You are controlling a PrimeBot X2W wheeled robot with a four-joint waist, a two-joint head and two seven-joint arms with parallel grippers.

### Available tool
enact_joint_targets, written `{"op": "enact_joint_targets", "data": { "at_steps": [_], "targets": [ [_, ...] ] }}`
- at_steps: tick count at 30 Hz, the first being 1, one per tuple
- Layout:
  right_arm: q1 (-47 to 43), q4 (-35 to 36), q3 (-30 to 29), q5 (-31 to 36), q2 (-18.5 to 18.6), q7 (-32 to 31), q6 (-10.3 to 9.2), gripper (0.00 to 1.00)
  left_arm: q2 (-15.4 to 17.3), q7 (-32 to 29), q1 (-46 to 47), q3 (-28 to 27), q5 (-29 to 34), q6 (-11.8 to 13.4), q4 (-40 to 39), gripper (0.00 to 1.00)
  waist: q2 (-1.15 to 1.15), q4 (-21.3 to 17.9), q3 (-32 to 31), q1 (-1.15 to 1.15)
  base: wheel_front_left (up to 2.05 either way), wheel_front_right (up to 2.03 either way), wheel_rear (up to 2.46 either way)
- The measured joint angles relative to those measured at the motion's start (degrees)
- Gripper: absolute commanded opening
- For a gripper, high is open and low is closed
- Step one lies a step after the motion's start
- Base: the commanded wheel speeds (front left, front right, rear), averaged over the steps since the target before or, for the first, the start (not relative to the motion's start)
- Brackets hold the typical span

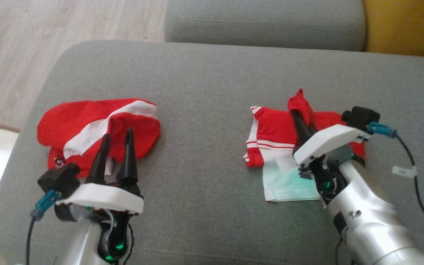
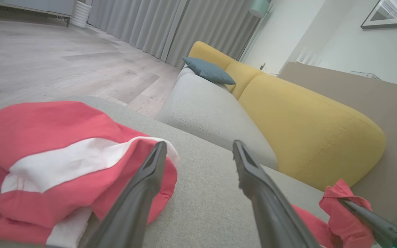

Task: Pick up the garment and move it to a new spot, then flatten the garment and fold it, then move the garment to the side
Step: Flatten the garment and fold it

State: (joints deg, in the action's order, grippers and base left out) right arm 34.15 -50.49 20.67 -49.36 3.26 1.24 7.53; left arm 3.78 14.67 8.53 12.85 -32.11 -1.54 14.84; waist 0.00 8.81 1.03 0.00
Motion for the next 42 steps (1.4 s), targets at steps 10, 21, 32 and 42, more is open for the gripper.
{"op": "enact_joint_targets", "data": {
  "at_steps": [10, 21, 32, 42],
  "targets": [
    [4.22, -7.66, 13.70, -12.90, 0.15, 7.66, 0.00, 0.00, -0.16, -0.02, 0.16, 1.34, -0.44, -0.05, 0.11, 1.00, 0.00, 2.56, 2.68, 0.00, 0.00, 0.00, 0.00],
    [7.50, -1.70, 33.21, -22.98, 0.35, 8.84, 0.00, 1.00, -0.20, -0.02, 1.61, 1.02, -0.58, -0.07, 1.40, 1.00, 0.00, 0.81, 4.35, 0.00, 0.00, 0.00, 0.00],
    [14.27, -4.21, 38.54, -26.97, 0.29, 12.46, 0.00, 1.00, -0.29, -0.02, 1.59, 0.05, -0.56, -0.05, 0.45, 1.00, 0.00, -4.48, 2.19, 0.00, 0.00, 0.00, 0.00],
    [17.31, -11.48, 31.21, -14.08, 5.44, 12.98, 0.00, 1.00, -0.40, -0.01, 1.55, -1.10, -0.30, -0.55, -3.02, 1.00, 0.00, -8.73, 1.36, 0.00, 0.00, 0.00, 0.00]
  ]
}}
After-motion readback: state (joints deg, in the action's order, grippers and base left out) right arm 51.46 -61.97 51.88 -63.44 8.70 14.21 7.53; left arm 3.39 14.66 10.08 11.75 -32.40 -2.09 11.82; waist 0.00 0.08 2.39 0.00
